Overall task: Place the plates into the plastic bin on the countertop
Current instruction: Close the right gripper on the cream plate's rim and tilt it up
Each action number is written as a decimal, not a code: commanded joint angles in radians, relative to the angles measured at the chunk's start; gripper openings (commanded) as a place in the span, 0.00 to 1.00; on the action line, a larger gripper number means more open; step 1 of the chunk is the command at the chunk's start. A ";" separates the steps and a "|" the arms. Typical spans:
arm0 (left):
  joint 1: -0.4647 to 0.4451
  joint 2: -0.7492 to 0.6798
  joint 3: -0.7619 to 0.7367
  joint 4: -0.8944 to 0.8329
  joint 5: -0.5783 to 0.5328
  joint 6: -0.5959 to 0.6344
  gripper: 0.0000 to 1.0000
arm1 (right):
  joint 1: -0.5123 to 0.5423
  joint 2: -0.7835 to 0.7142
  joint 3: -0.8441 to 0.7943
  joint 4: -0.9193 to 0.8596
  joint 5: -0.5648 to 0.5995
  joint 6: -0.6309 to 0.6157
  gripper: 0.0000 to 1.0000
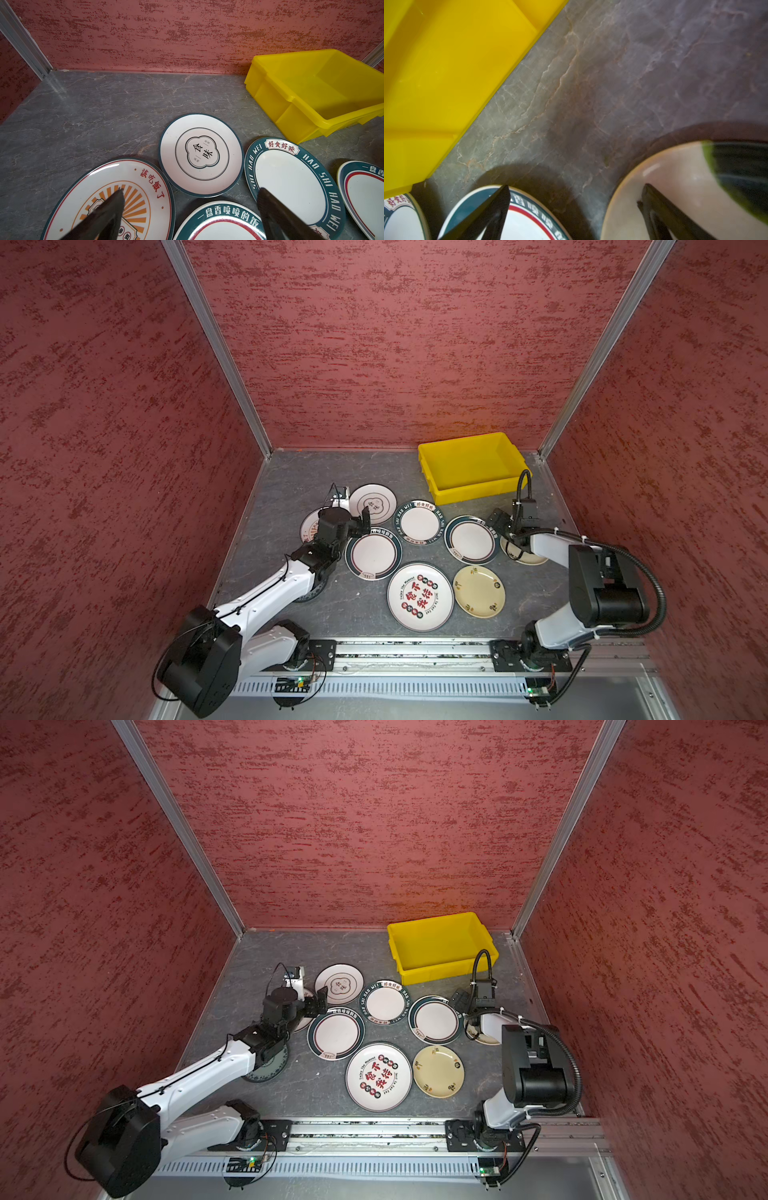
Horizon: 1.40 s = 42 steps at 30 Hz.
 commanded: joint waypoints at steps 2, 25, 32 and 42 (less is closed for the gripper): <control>-0.005 -0.008 0.000 -0.009 -0.010 -0.009 0.99 | -0.009 0.053 0.048 0.056 -0.012 0.017 0.99; -0.005 -0.024 0.001 -0.023 -0.011 -0.018 1.00 | -0.061 -0.284 0.008 -0.189 -0.036 0.042 0.99; -0.006 -0.083 -0.055 0.092 0.183 0.013 0.99 | -0.086 -0.583 -0.167 -0.296 -0.084 0.226 0.99; -0.005 -0.062 -0.087 0.199 0.352 0.002 0.99 | -0.113 -0.573 -0.291 -0.258 -0.240 0.316 0.99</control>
